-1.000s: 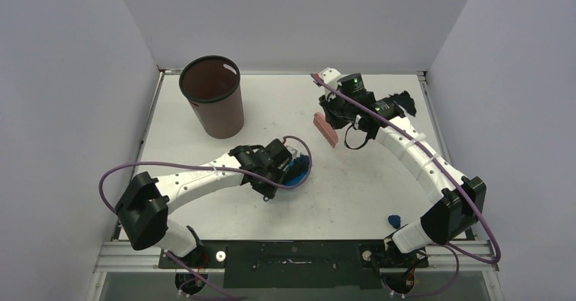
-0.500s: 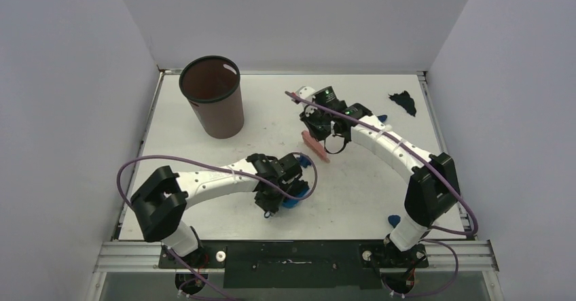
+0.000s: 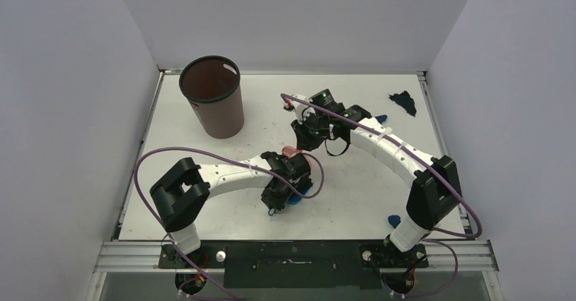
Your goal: Sweep away the paper scraps from the table
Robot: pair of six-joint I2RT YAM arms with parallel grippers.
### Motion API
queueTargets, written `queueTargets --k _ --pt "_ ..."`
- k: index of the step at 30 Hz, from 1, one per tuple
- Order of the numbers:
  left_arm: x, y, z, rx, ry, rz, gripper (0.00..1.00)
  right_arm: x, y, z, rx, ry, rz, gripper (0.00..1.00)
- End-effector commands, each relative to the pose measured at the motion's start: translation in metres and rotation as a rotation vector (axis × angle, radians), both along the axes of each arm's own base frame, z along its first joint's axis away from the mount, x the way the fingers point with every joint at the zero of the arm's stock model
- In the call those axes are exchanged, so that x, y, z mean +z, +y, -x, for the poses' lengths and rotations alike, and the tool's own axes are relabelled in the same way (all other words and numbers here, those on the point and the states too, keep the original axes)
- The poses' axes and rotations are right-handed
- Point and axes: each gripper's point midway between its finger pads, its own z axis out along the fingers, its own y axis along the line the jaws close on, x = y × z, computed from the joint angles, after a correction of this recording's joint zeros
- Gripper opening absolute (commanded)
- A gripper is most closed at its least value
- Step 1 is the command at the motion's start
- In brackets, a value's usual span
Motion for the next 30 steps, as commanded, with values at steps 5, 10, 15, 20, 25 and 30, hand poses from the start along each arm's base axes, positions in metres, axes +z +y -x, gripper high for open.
queueTargets --k 5,10,15,20,25,30 --pt "0.024 -0.020 -0.039 -0.007 -0.216 0.109 0.00 0.051 -0.015 0.018 -0.006 0.033 -0.127 0.05" --pt "0.022 -0.027 -0.048 -0.034 -0.294 0.176 0.00 0.064 -0.027 0.008 -0.035 -0.041 -0.113 0.05" --pt "0.020 -0.043 -0.054 -0.069 -0.385 0.273 0.00 0.079 -0.032 0.002 -0.036 -0.088 -0.097 0.05" --pt "0.020 -0.053 -0.062 -0.086 -0.481 0.322 0.00 0.108 -0.038 0.002 -0.030 -0.154 -0.110 0.05" --pt "0.021 -0.055 -0.067 -0.071 -0.530 0.362 0.00 0.119 -0.052 0.000 -0.061 -0.216 -0.079 0.05" --pt "0.020 -0.055 -0.067 -0.073 -0.538 0.371 0.00 0.128 -0.067 -0.010 -0.115 -0.263 -0.067 0.05"
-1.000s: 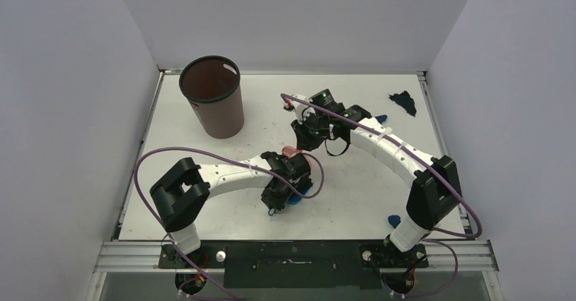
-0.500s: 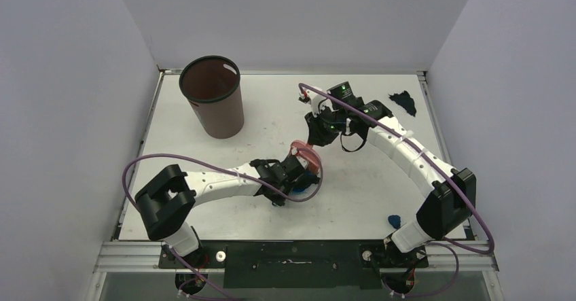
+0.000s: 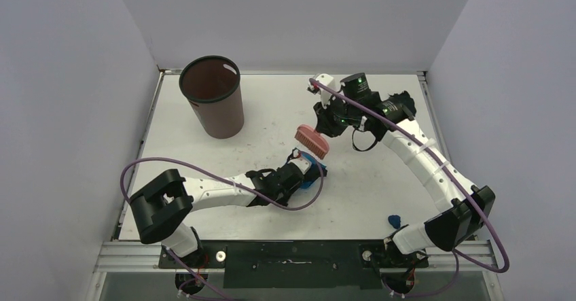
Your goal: Sweep away the paper scraps from the table
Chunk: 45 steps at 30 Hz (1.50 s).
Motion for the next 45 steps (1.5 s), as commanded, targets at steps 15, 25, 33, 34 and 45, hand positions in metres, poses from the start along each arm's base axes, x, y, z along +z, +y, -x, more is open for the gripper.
queueTargets --k 15,25,33,34,45 --pt "0.032 -0.011 -0.005 0.032 -0.069 0.133 0.00 0.030 -0.078 -0.073 -0.387 -0.217 -0.014 0.05" --pt "0.050 0.004 -0.016 0.145 -0.189 0.277 0.00 -0.005 -0.104 -0.067 -0.431 -0.131 -0.175 0.05" --pt "0.084 0.008 -0.019 0.163 -0.208 0.271 0.00 -0.031 -0.084 -0.049 -0.317 -0.018 -0.275 0.05" --pt "0.087 0.012 -0.018 0.172 -0.200 0.253 0.00 -0.031 -0.081 -0.048 -0.303 -0.015 -0.285 0.05" --pt "0.142 0.036 -0.010 0.210 -0.086 0.228 0.00 -0.061 -0.083 -0.030 -0.269 0.032 -0.291 0.05"
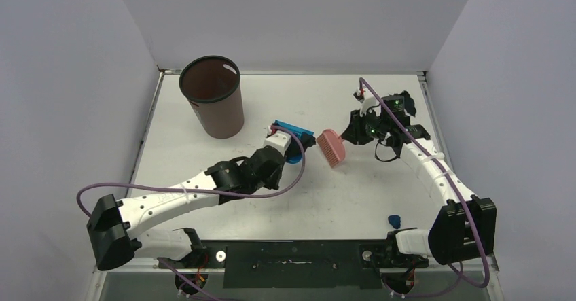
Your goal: Sweep away the paper scraps from the table
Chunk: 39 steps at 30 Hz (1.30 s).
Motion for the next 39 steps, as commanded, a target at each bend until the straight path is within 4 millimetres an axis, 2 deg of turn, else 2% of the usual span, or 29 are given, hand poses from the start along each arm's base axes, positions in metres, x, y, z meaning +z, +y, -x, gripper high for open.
queueTargets --k 1,6,9,13,19,24,31,39 --pt "0.028 0.019 0.006 0.021 0.079 0.011 0.00 0.015 0.004 0.004 0.037 -0.086 -0.064 0.05" --pt "0.044 0.046 0.000 0.057 0.138 0.022 0.00 0.007 0.000 0.007 0.034 -0.056 -0.152 0.05" --pt "0.064 0.060 -0.007 0.082 0.132 0.036 0.00 -0.003 0.006 0.014 0.084 -0.018 -0.210 0.05" --pt "0.094 0.075 -0.017 0.109 0.107 0.057 0.00 -0.015 0.004 0.014 0.085 0.005 -0.194 0.05" --pt "0.135 0.090 -0.041 0.163 0.090 0.157 0.00 -0.015 0.004 0.013 0.082 0.002 -0.193 0.05" --pt "0.158 0.088 -0.059 0.166 0.095 0.276 0.00 -0.015 0.004 0.015 0.083 0.002 -0.197 0.05" --pt "0.202 0.085 -0.097 0.154 0.097 0.550 0.00 -0.013 0.003 0.018 0.086 -0.018 -0.191 0.05" --pt "0.246 0.108 -0.146 0.184 0.076 0.960 0.00 -0.012 0.000 0.019 0.078 -0.028 -0.188 0.05"
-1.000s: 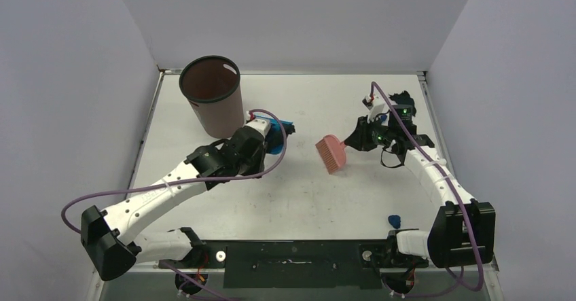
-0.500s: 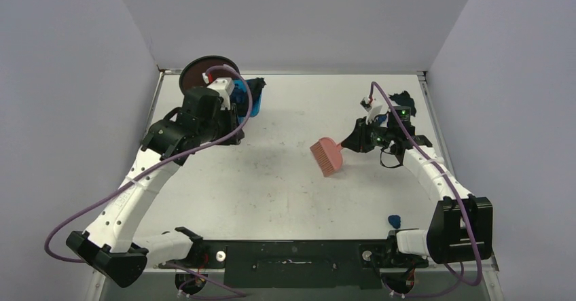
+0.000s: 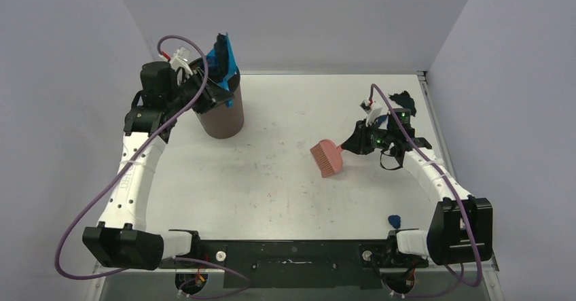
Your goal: Sweep away the paper scraps from the table
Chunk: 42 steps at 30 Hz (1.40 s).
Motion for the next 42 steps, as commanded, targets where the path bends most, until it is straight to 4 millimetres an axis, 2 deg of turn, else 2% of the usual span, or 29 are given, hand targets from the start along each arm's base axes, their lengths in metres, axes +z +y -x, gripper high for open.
queueTargets --k 1,6,8,11,19,25,30,34,36,37,39,42 --pt "0.056 -0.008 -0.025 -0.065 -0.129 0.299 0.00 0.023 0.002 -0.004 0.025 -0.112 -0.019 0.05" --pt "0.076 -0.008 -0.034 -0.085 -0.155 0.715 0.00 0.024 0.001 -0.003 0.024 -0.119 -0.018 0.05" --pt "0.080 0.006 -0.037 -0.070 -0.185 0.814 0.00 0.025 0.001 -0.003 0.024 -0.120 -0.019 0.05" --pt "0.077 0.016 -0.038 -0.052 -0.179 0.904 0.00 0.026 0.001 -0.002 0.026 -0.126 -0.020 0.05" --pt "0.074 0.014 -0.034 -0.047 -0.197 0.832 0.00 0.025 0.001 -0.002 0.028 -0.122 -0.022 0.05" --pt "0.062 -0.003 -0.023 -0.092 -0.198 0.710 0.00 0.026 0.000 -0.003 0.025 -0.129 -0.017 0.05" --pt "0.025 -0.052 -0.004 -0.206 -0.129 0.474 0.00 0.027 -0.002 -0.005 0.019 -0.135 -0.014 0.05" --pt "-0.020 -0.083 0.024 -0.320 -0.074 0.241 0.00 0.036 -0.008 -0.009 -0.021 -0.104 -0.073 0.05" --pt "-0.047 -0.088 0.040 -0.362 -0.031 0.120 0.00 0.045 -0.008 -0.009 -0.017 -0.087 -0.113 0.05" --pt "-0.063 -0.087 0.048 -0.373 -0.003 0.057 0.00 0.050 -0.015 -0.014 -0.036 -0.092 -0.108 0.05" --pt "-0.090 -0.086 0.066 -0.411 0.043 -0.063 0.00 0.055 -0.024 -0.023 -0.057 -0.115 -0.051 0.05" --pt "-0.121 -0.086 0.093 -0.484 0.106 -0.211 0.00 0.068 -0.048 -0.048 -0.128 -0.197 0.094 0.05"
